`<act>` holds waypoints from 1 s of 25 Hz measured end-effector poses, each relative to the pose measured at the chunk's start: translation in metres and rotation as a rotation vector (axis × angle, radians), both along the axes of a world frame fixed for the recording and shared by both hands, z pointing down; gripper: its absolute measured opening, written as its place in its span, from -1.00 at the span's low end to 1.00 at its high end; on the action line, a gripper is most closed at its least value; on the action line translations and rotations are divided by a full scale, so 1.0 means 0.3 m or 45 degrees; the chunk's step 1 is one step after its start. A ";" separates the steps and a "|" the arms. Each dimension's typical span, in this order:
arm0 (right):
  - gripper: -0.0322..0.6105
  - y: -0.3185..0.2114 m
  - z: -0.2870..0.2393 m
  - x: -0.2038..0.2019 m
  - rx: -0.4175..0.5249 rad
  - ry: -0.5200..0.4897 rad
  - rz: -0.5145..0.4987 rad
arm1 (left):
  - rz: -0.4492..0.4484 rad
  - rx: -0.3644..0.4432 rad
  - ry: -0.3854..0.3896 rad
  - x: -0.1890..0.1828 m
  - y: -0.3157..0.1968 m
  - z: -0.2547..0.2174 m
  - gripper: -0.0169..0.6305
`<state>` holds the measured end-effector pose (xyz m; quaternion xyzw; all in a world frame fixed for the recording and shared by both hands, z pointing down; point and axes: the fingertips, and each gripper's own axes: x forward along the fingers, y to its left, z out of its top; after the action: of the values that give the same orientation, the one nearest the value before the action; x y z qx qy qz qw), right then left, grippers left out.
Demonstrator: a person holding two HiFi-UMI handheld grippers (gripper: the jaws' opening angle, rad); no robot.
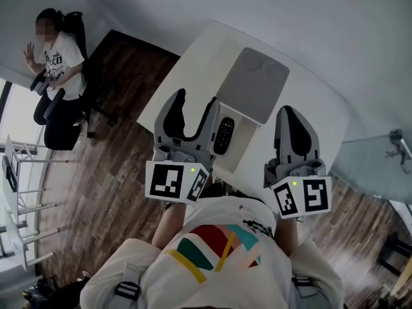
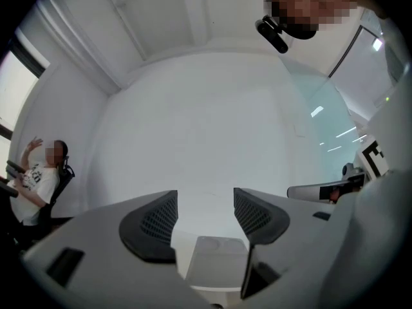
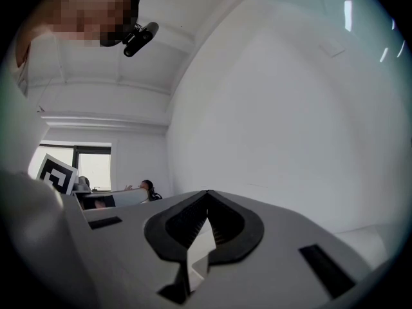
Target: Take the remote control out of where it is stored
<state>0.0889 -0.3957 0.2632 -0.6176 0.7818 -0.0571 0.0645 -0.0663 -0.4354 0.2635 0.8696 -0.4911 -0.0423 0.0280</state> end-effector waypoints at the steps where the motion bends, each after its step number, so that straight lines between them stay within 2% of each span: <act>1: -0.89 -0.005 0.007 0.002 -0.004 -0.006 -0.003 | 0.015 -0.018 -0.003 0.011 -0.006 0.013 -0.14; 4: -0.89 -0.020 0.037 0.012 -0.027 -0.024 -0.008 | 0.056 -0.123 -0.045 0.051 -0.028 0.110 -0.14; 7: -0.89 -0.030 0.070 0.021 -0.057 -0.052 -0.013 | 0.097 -0.316 -0.082 0.101 -0.035 0.290 -0.12; 9: -0.89 -0.034 0.090 0.029 -0.077 -0.073 -0.010 | 0.111 -0.464 -0.098 0.134 -0.025 0.428 0.11; 12: -0.89 -0.043 0.121 0.049 -0.104 -0.093 -0.002 | 0.132 -0.633 -0.155 0.179 -0.003 0.594 0.23; 16: -0.89 -0.048 0.163 0.085 -0.141 -0.111 0.017 | 0.155 -0.745 -0.225 0.215 0.010 0.710 0.23; 20: -0.89 -0.059 0.199 0.103 -0.177 -0.119 0.021 | 0.159 -0.829 -0.257 0.219 0.011 0.781 0.23; 25: -0.89 -0.075 0.230 0.117 -0.209 -0.126 0.014 | 0.166 -0.981 -0.314 0.221 0.025 0.880 0.23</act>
<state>0.1239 -0.4182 0.3321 -0.6215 0.7669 -0.1511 0.0527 0.0001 -0.4279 0.5276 0.8233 -0.4146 0.2510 0.2954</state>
